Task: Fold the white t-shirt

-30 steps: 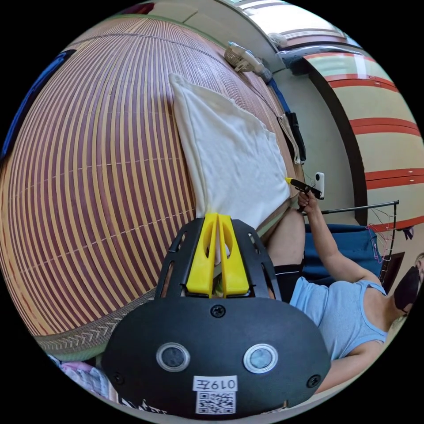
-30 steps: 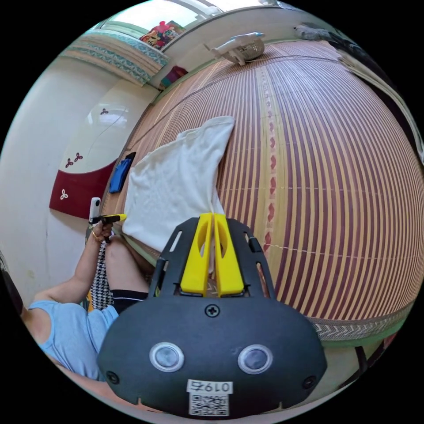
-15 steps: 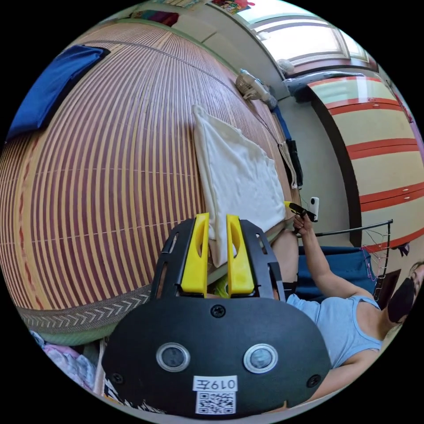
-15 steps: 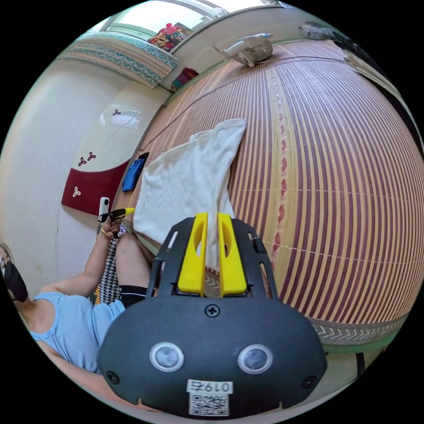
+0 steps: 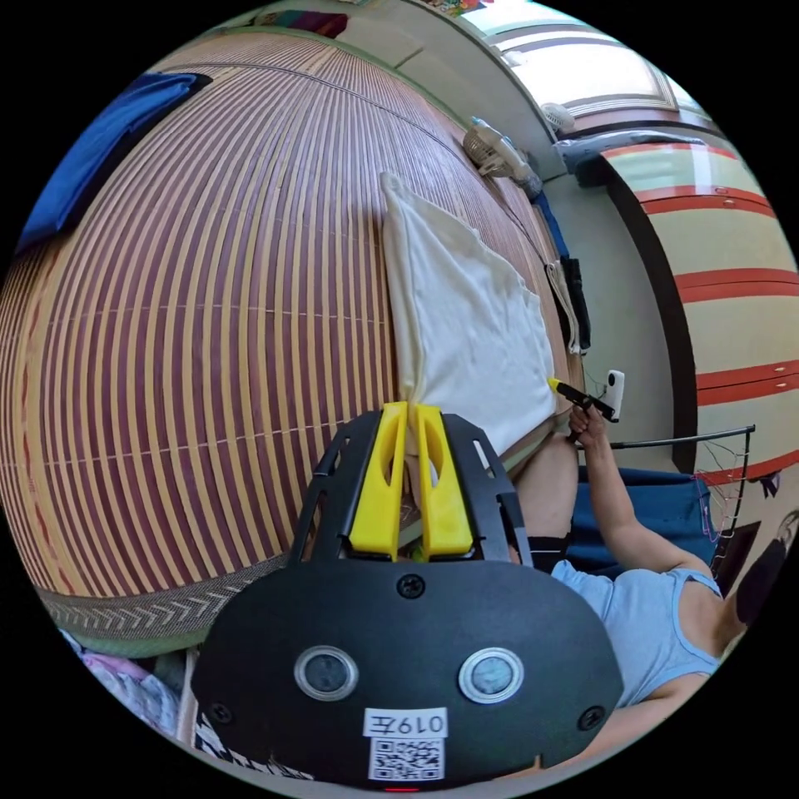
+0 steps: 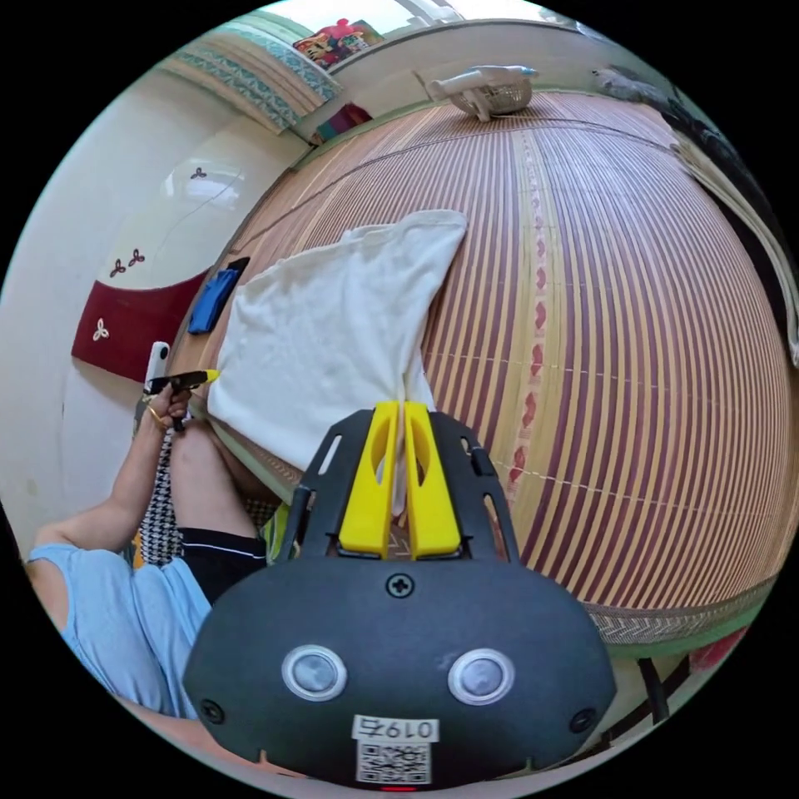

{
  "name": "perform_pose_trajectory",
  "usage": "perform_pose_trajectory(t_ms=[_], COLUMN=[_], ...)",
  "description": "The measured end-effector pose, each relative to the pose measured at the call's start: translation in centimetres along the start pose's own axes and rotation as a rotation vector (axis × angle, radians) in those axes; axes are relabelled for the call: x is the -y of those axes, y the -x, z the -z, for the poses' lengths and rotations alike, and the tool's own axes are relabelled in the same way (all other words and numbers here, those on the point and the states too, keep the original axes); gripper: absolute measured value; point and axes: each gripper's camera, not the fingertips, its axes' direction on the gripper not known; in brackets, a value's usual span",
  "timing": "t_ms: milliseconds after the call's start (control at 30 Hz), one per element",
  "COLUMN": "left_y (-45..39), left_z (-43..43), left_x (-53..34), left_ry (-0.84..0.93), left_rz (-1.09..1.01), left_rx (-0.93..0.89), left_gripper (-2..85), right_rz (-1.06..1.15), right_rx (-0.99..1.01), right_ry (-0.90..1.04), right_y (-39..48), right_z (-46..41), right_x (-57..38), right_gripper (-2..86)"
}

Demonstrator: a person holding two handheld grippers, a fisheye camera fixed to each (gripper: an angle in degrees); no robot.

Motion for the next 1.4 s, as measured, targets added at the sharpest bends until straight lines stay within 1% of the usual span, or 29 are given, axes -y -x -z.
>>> perform_pose_trajectory(t_ms=[100,200,267,300,367,400,433,467,500,533,567,600,633,667,733,833,967,1000,1133,1200,1367,1400], left_y=[-1.0,-1.9,-3.3,-4.0,-7.5,-8.6,-10.8,-12.7,-13.4,-14.1,-14.4,-14.4,-14.3,-14.2,-14.9,-16.1,-15.7,-15.5,-14.3,-14.1,-14.8,-14.9], left_z=[0.0,1.3,2.3,2.3,1.2,0.8,-0.1,-1.4,-2.0,-3.0,-3.7,-3.8,-3.7,-3.6,-3.6,-5.2,-7.2,-7.4,-9.1,-10.0,-12.0,-12.2], left_x=[-1.0,-2.4,-3.3,-3.5,-3.9,-4.0,-4.2,-4.3,-4.2,-3.8,-3.4,-3.3,-2.9,-2.6,-2.2,-1.1,-0.3,-0.3,-0.5,-0.5,-0.3,-0.2], left_ry=[-0.03,-0.094,-0.134,-0.136,-0.119,-0.13,-0.143,-0.13,-0.124,-0.095,-0.08,-0.093,-0.135,-0.175,-0.21,-0.183,-0.156,-0.161,-0.159,-0.153,-0.156,-0.154], left_rz=[-0.027,-0.041,-0.063,-0.081,-0.162,-0.188,-0.246,-0.31,-0.318,-0.319,-0.334,-0.338,-0.326,-0.302,-0.296,-0.285,-0.238,-0.227,-0.182,-0.172,-0.182,-0.188], left_rx=[0.007,0.034,0.099,0.132,0.326,0.376,0.455,0.5,0.516,0.502,0.413,0.353,0.259,0.238,0.273,0.354,0.349,0.347,0.321,0.336,0.401,0.409], left_gripper=[0.6,0.7,0.8,0.8,0.9,0.8,0.8,0.8,0.8,0.8,0.8,0.9,0.9,0.9,1.0,1.0,0.8,0.8,0.8,0.8,0.8,0.8], right_rz=[0.02,0.047,0.102,0.127,0.231,0.251,0.278,0.298,0.301,0.296,0.286,0.281,0.238,0.191,0.179,0.143,0.036,0.029,0.024,0.034,0.22,0.234], right_rx=[-0.044,-0.135,-0.356,-0.421,-0.716,-0.8,-0.945,-0.982,-0.956,-0.862,-0.755,-0.701,-0.64,-0.625,-0.601,-0.47,-0.306,-0.291,-0.27,-0.301,-0.584,-0.597], right_ry=[0.001,-0.015,0.007,0.016,0.024,0.002,-0.072,-0.136,-0.154,-0.174,-0.197,-0.206,-0.215,-0.221,-0.216,-0.194,-0.187,-0.18,-0.135,-0.119,-0.037,-0.031], right_y=[2.1,4.2,7.1,8.1,12.3,13.3,15.3,16.9,17.4,18.0,18.1,18.0,17.6,17.2,17.2,16.3,14.2,14.0,14.0,14.5,19.2,19.6], right_z=[-0.9,-0.9,-1.5,-1.8,-4.0,-4.6,-5.5,-6.0,-6.0,-6.1,-6.1,-6.1,-6.3,-6.5,-7.0,-7.8,-8.9,-9.1,-11.4,-12.3,-16.2,-16.6], right_x=[-0.5,-1.4,-2.0,-2.1,-2.5,-2.7,-3.1,-3.3,-3.2,-2.9,-2.6,-2.4,-1.8,-1.0,-0.2,1.2,2.1,2.1,1.8,1.8,2.1,2.2], right_gripper=[-0.7,-0.7,-0.8,-0.8,-0.9,-0.9,-0.9,-1.0,-1.0,-1.0,-1.0,-0.9,-0.9,-0.9,-0.8,0.1,7.9,8.0,6.8,5.6,1.9,1.1])
